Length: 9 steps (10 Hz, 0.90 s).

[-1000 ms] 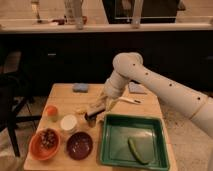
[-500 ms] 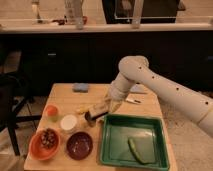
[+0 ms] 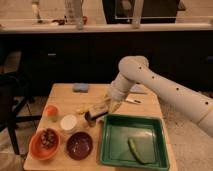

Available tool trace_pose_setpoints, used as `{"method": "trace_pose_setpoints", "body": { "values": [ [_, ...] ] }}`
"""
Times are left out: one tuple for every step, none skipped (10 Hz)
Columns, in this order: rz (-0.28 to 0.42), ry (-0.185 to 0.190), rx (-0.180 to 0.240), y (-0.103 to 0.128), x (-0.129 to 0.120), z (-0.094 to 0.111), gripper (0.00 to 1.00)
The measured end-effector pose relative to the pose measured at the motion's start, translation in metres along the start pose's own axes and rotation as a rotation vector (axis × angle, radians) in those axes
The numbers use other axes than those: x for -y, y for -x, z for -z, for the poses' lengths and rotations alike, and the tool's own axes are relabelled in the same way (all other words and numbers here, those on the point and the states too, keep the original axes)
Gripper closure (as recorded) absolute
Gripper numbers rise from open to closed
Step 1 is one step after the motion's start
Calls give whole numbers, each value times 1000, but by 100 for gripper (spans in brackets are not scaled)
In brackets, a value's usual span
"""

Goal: Place eraser in tray

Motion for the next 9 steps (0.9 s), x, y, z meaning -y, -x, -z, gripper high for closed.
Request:
{"method": "trace_pose_setpoints", "body": {
  "values": [
    [1, 1, 0, 0, 0, 0, 100],
    [9, 8, -3, 1, -2, -1, 100],
    [12, 13, -8, 2, -9, -1, 100],
    [18, 17, -13, 5, -24, -1, 100],
    [19, 20, -16, 10, -42, -2, 100],
    [23, 26, -16, 14, -59, -3, 100],
    [38, 36, -14, 17, -77, -3, 100],
    [60, 50, -10, 17, -89, -5, 100],
    [84, 69, -1, 13, -100, -10, 100]
  ]
}}
